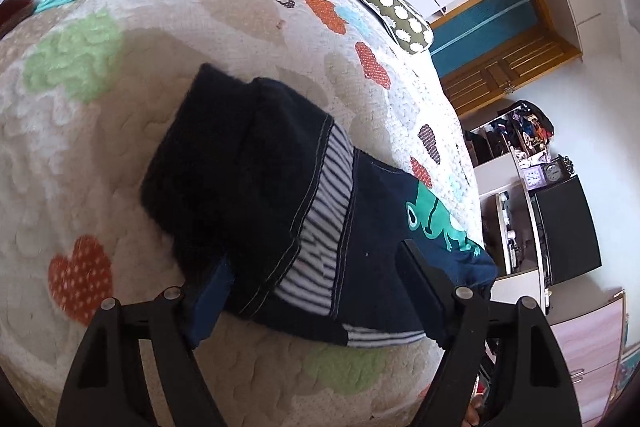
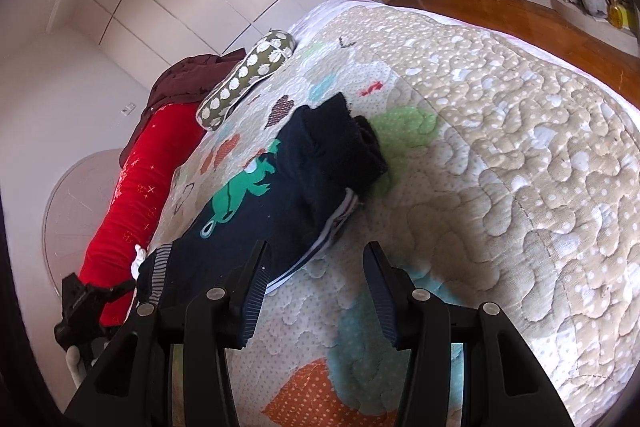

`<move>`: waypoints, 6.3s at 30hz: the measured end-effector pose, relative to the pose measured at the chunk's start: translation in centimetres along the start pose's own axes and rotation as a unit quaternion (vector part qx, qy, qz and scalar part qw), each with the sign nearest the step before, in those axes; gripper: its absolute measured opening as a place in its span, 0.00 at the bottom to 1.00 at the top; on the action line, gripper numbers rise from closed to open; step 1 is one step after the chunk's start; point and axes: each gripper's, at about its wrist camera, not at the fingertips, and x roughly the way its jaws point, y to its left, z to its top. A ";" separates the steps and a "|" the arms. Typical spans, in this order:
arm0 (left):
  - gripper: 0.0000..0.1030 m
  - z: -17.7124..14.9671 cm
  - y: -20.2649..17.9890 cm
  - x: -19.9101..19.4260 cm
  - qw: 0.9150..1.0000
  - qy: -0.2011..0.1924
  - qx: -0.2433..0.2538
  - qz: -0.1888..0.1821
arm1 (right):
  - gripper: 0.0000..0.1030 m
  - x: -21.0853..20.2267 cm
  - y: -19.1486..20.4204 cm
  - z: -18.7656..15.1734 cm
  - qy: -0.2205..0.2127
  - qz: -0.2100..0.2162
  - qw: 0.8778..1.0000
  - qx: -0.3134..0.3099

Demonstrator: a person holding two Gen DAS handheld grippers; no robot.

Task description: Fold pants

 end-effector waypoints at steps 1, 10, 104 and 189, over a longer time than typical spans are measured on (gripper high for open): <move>0.72 0.0 -0.1 0.0 1.000 -0.002 0.002 0.002 | 0.52 0.0 0.3 0.0 0.001 0.002 1.000 -0.005; 0.11 0.8 -0.3 0.2 1.000 0.014 0.004 0.023 | 0.59 3.7 6.8 -1.6 0.103 0.151 0.982 -0.043; 0.67 9.0 1.9 -0.7 1.000 -0.006 0.018 0.023 | 0.72 5.9 -0.5 11.2 0.097 0.001 0.995 0.026; 0.50 4.9 -11.1 5.1 0.895 0.007 0.412 0.168 | 0.69 16.4 13.3 8.4 0.174 -0.134 0.856 -0.468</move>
